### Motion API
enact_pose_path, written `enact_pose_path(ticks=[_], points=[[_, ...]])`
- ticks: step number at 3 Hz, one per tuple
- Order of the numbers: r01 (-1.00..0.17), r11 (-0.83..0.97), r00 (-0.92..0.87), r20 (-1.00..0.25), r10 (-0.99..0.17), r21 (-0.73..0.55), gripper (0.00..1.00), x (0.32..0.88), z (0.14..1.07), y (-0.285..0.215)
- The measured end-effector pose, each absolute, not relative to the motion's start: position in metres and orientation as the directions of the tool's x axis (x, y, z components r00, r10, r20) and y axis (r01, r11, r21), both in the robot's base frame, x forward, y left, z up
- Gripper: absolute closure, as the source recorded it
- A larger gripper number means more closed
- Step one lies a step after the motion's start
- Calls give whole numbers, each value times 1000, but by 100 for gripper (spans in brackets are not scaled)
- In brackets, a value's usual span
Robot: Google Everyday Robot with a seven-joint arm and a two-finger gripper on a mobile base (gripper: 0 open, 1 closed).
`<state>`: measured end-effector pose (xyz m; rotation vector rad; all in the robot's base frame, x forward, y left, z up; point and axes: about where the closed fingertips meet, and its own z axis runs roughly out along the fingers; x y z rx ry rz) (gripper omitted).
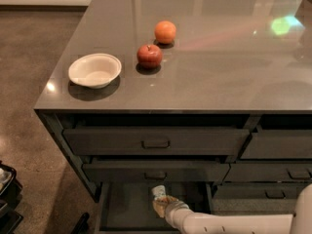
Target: Pick 7up can from bottom drawer and place on counter
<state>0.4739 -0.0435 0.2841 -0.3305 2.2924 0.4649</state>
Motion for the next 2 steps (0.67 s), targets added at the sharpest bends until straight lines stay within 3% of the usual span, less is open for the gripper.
enact_pose_path(ticks=[2], points=[[-472,853,-675,-714,-188,222,100,461,323,-41]])
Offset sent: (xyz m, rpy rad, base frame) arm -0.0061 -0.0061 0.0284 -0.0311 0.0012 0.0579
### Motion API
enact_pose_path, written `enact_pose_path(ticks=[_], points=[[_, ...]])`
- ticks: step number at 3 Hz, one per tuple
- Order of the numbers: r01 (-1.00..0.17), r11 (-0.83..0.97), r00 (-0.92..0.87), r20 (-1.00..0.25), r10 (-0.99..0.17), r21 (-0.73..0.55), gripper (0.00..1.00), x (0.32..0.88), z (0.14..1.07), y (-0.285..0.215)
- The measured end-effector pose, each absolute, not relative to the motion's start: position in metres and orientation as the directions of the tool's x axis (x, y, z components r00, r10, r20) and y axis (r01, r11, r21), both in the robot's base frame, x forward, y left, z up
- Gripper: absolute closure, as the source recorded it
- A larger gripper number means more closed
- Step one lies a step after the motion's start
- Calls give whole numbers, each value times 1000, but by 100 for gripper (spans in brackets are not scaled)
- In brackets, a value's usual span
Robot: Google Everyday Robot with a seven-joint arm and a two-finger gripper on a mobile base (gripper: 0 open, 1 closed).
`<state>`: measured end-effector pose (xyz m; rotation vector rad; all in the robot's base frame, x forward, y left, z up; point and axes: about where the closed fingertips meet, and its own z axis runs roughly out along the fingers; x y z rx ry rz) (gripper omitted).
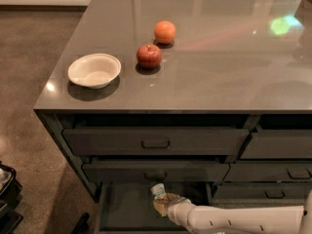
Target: Pick 7up can from bottom drawer and place on counter
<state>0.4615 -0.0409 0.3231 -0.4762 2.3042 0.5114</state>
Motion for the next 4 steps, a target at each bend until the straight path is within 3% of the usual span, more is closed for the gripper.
enact_pose_path(ticks=[2,4], points=[[-535,812,-671,-700,-243,231,100,462,326,-34],[-706,703,-549,-695,-464,88,100,473,393,-113]])
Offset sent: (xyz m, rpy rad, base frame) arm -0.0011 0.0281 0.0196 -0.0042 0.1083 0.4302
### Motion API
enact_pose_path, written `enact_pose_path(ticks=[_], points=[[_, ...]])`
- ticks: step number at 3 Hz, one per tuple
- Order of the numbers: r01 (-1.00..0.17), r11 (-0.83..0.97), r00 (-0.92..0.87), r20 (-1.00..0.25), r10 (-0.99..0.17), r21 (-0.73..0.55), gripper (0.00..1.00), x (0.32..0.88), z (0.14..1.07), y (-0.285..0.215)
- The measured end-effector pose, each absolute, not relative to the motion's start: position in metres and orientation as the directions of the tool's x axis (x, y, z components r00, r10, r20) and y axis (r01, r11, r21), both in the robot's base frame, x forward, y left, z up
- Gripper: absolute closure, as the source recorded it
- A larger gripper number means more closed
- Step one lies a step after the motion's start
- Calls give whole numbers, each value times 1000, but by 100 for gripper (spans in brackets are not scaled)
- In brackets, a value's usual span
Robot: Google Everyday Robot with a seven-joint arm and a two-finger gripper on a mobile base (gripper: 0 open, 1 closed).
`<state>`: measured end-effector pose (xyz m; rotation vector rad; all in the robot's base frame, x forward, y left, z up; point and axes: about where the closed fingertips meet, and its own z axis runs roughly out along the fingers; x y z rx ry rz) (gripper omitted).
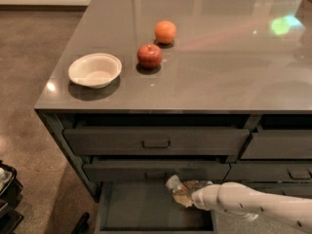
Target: Pick 7up can from bottom drawer and place on counter
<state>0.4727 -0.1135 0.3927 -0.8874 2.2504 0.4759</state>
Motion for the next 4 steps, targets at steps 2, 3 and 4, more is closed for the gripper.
enact_pose_path(ticks=[2,3,4], points=[[-805,569,-514,-674,-530,166,100,399,422,-160],[-806,568,-513,-675,-530,165,100,405,421,-155],[-812,563,-499,-681,-536,153,100,413,460,-164]])
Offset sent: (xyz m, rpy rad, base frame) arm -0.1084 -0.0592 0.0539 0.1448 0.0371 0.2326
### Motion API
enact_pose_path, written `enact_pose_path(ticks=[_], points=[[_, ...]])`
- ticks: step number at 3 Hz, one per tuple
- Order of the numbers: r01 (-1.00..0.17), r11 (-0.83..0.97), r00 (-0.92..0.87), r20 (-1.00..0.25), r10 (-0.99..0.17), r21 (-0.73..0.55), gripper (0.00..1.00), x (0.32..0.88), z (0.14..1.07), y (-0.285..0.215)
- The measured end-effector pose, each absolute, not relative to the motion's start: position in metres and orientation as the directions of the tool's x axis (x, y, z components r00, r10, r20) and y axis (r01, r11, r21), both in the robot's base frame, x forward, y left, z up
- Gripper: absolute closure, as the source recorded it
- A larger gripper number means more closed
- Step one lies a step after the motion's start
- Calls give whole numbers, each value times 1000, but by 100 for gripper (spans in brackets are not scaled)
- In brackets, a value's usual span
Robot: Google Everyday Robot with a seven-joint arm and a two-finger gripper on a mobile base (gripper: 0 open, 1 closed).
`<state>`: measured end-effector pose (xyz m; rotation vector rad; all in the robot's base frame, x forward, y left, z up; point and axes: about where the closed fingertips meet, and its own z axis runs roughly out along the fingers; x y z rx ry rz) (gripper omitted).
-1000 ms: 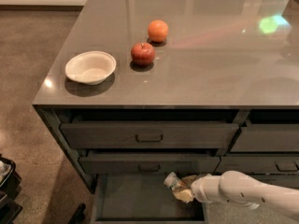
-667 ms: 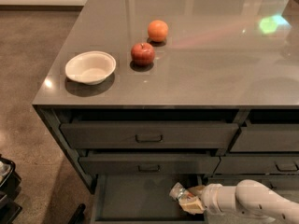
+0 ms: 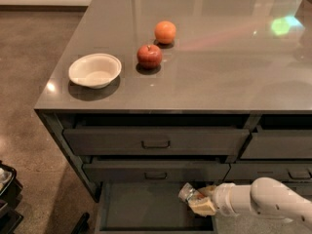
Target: Pick 7up can from bottom drawer and place on counter
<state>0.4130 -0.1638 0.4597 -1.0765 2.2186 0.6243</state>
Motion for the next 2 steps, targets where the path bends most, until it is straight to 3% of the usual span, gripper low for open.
enact_pose_path(ticks=[2], points=[[-863,505,-378,-648,-662,-12,100,417,592,-175]])
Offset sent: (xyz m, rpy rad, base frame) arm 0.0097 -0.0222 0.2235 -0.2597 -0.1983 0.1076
